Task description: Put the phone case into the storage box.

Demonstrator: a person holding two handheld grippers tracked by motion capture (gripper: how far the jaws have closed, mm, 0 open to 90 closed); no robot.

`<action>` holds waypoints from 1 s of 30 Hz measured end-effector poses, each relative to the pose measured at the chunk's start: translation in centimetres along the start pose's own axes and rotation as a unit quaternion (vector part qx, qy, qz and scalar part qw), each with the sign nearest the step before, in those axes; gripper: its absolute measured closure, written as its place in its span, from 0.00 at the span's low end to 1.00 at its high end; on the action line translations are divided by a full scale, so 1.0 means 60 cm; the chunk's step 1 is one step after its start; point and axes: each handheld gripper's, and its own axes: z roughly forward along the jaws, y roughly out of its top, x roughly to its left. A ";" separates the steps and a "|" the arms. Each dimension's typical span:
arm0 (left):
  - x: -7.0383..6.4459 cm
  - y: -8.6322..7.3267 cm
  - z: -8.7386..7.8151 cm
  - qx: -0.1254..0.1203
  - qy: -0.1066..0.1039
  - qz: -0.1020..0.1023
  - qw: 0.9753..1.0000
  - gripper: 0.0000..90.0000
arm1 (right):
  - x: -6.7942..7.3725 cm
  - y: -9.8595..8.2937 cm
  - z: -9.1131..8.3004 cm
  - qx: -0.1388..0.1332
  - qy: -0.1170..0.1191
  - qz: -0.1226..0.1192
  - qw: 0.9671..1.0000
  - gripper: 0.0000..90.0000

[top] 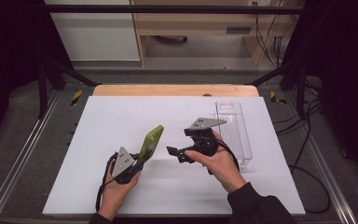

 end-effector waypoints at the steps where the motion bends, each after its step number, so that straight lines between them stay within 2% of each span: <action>1: 0.000 0.000 0.000 -0.003 -0.004 -0.013 1.000 0.96 | 0.002 -0.001 0.002 -0.005 -0.002 0.000 1.000 0.08; 5: 0.002 -0.001 -0.002 -0.011 -0.018 -0.054 0.998 0.96 | 0.009 -0.008 0.009 -0.027 -0.007 -0.003 1.000 0.08; 9: 0.001 -0.002 -0.003 -0.019 -0.027 -0.076 0.997 0.96 | 0.014 -0.016 0.020 -0.042 -0.012 0.002 0.999 0.08; 16: 0.001 -0.004 -0.003 -0.025 -0.036 -0.098 0.994 0.96 | 0.025 -0.024 0.040 -0.069 -0.008 0.015 0.997 0.07; 19: 0.001 -0.005 -0.002 -0.030 -0.043 -0.115 0.992 0.96 | 0.032 -0.027 0.047 -0.080 -0.008 0.018 0.997 0.07; 23: -0.003 -0.007 0.000 -0.031 -0.051 -0.127 0.990 0.96 | 0.040 -0.029 0.056 -0.097 -0.008 0.028 0.995 0.06; 25: -0.005 -0.007 0.000 -0.034 -0.056 -0.137 0.988 0.96 | 0.044 -0.029 0.061 -0.104 -0.009 0.032 0.994 0.06; 30: -0.011 -0.006 0.000 -0.037 -0.062 -0.137 0.988 0.96 | 0.054 -0.028 0.076 -0.120 -0.010 0.041 0.992 0.06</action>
